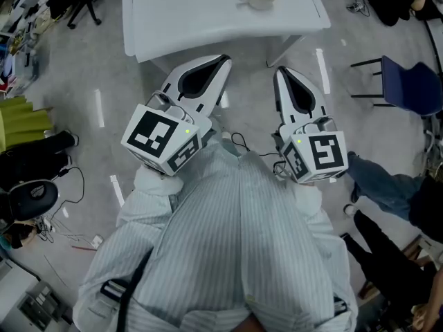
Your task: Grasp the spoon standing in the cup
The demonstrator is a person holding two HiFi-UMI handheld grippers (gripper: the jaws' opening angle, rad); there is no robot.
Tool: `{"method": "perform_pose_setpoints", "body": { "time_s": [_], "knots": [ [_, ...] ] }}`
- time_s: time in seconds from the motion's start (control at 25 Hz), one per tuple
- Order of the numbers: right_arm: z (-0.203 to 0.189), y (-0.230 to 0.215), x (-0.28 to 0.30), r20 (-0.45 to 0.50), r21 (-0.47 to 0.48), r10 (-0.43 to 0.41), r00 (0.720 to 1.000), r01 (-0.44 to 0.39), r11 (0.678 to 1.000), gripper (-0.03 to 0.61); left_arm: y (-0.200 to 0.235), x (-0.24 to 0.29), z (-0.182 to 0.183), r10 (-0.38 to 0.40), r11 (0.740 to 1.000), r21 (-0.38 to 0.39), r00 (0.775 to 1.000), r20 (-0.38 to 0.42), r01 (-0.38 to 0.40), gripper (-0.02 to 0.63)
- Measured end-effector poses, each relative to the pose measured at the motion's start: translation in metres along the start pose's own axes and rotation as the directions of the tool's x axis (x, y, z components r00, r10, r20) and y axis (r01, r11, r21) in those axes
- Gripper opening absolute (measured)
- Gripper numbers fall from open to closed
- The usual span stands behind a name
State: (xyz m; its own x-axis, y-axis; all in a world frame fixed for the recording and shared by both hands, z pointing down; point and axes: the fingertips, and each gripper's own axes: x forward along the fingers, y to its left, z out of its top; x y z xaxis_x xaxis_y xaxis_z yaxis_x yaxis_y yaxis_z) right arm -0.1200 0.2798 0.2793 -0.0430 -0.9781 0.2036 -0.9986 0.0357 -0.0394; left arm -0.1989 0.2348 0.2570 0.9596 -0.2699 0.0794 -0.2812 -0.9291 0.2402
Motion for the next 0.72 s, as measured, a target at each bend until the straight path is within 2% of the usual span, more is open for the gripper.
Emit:
{"method": "perform_pose_setpoints", "body": {
  "time_s": [0.28,0.72],
  "knots": [
    [-0.003,-0.024,0.04,-0.012,0.011,-0.004,1.0,0.004,1.0,0.009,0.032,0.033,-0.001,-0.006,1.0,0.0,1.0,-0.009,0.006,0.009],
    [0.023,-0.084,0.168,-0.034,0.01,-0.042,0.999,0.042,0.999,0.009,0.142,0.126,0.033,-0.043,0.999,-0.001,0.999,-0.011,0.043,0.008]
  ]
}}
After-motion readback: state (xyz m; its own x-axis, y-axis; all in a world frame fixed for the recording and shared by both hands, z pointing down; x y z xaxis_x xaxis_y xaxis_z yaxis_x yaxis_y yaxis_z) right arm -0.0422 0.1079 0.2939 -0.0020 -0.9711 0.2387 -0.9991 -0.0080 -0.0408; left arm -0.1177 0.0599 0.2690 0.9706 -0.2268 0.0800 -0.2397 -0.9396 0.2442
